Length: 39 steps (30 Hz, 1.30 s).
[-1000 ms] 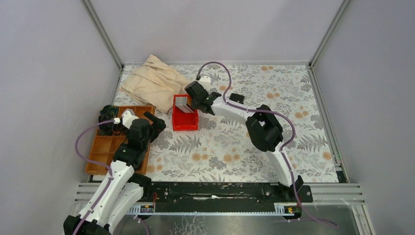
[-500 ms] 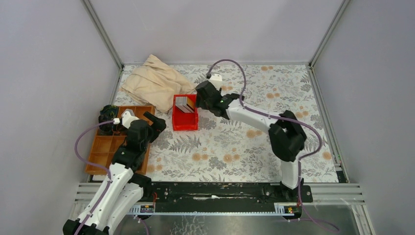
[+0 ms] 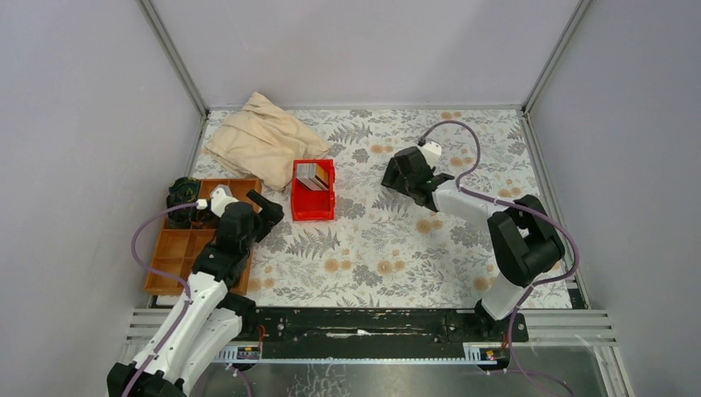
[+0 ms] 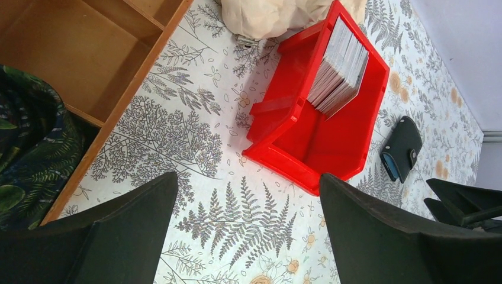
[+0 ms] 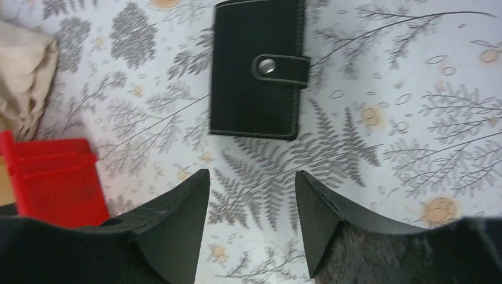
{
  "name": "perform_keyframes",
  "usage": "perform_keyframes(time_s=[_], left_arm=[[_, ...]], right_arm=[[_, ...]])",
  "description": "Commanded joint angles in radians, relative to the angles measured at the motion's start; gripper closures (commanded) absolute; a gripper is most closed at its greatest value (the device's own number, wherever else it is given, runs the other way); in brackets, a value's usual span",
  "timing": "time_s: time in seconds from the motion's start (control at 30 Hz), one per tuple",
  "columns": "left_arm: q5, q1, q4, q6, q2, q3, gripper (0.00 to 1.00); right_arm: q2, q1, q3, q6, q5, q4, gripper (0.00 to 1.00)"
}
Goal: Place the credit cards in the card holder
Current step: Move the storage box to the center of the board, then move the card holder to the center of the board.
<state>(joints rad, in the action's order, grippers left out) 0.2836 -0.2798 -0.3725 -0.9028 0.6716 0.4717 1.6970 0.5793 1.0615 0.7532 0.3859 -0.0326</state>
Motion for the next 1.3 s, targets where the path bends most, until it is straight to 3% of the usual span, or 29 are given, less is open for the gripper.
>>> perform_keyframes(time_s=[0.0, 0.8, 1.27], left_arm=[[-0.008, -0.009, 0.072, 0.018, 0.014, 0.005, 0.04], [-0.028, -0.033, 0.125, 0.014, 0.029, -0.01, 0.04], [-0.031, -0.035, 0.132, 0.018, 0.023, -0.023, 0.04]], right_arm=[[-0.012, -0.058, -0.017, 0.032, -0.073, 0.114, 0.38], [0.303, -0.126, 0.345, -0.135, 0.037, -0.104, 0.38], [0.348, -0.175, 0.377, -0.15, 0.019, -0.097, 0.38]])
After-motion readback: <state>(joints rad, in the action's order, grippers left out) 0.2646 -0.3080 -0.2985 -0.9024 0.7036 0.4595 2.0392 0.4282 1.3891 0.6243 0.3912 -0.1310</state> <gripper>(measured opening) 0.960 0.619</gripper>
